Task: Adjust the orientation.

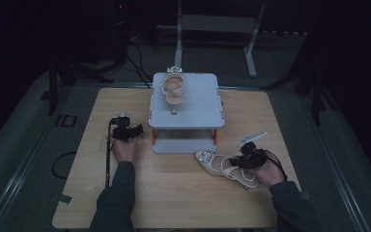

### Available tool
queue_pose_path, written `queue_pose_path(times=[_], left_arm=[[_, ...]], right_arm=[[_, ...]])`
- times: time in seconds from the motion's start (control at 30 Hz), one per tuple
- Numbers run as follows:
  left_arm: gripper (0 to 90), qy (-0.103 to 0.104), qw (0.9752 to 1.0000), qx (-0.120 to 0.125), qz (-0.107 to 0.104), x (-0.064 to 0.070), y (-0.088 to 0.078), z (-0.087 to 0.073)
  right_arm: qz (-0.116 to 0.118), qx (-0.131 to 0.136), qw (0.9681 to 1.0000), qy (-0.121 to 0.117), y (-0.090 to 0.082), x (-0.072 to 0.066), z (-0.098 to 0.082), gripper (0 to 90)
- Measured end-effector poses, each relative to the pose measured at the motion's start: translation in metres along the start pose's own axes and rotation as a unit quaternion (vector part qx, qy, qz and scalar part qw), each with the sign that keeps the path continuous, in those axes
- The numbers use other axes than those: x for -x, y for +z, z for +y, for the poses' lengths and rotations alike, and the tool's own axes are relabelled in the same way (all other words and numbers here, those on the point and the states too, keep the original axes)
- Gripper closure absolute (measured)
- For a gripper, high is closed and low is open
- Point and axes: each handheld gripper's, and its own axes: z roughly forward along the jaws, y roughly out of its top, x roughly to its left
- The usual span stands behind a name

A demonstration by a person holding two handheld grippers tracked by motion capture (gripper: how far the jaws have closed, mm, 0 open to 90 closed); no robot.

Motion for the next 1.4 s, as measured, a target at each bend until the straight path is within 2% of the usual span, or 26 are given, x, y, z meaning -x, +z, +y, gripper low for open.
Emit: queue_pose_path(times=[0.13, 0.33, 0.5, 0.7, 0.87, 1.0, 1.07, 1.17, 1.4], left_arm=[[42.1, -0.001, 1.0000, 0.003, 0.000, -0.001, 0.001, -0.004], [42.1, 0.004, 1.0000, 0.004, 0.001, 0.000, 0.001, -0.005], [42.0, 0.007, 0.9999, 0.010, 0.003, 0.000, 0.001, -0.007], [41.7, 0.013, 0.9997, 0.018, 0.010, 0.003, 0.002, -0.009], [41.5, 0.018, 0.9995, 0.020, 0.015, 0.004, 0.002, -0.010], [41.4, 0.019, 0.9995, 0.020, 0.016, 0.005, 0.002, -0.010], [41.3, 0.021, 0.9995, 0.019, 0.017, 0.005, 0.002, -0.010], [41.3, 0.023, 0.9994, 0.018, 0.019, 0.005, 0.002, -0.010], [41.1, 0.026, 0.9992, 0.018, 0.022, 0.006, 0.003, -0.010]], right_arm=[[0.004, 0.012, 0.9998, 0.015, -0.005, 0.001, -0.004, 82.7], [0.001, 0.028, 0.9984, 0.048, -0.015, 0.007, -0.011, 82.9], [-0.014, 0.041, 0.9961, 0.077, -0.026, 0.018, -0.023, 82.9], [-0.032, 0.062, 0.9896, 0.126, -0.042, 0.039, -0.035, 82.9], [-0.053, 0.079, 0.9806, 0.171, -0.049, 0.060, -0.038, 82.9], [-0.069, 0.079, 0.9736, 0.203, -0.049, 0.075, -0.037, 82.9], [-0.072, 0.078, 0.9711, 0.213, -0.049, 0.081, -0.036, 82.9], [-0.076, 0.073, 0.9683, 0.226, -0.047, 0.087, -0.035, 82.9], [-0.084, 0.051, 0.9669, 0.235, -0.038, 0.097, -0.035, 82.7]])
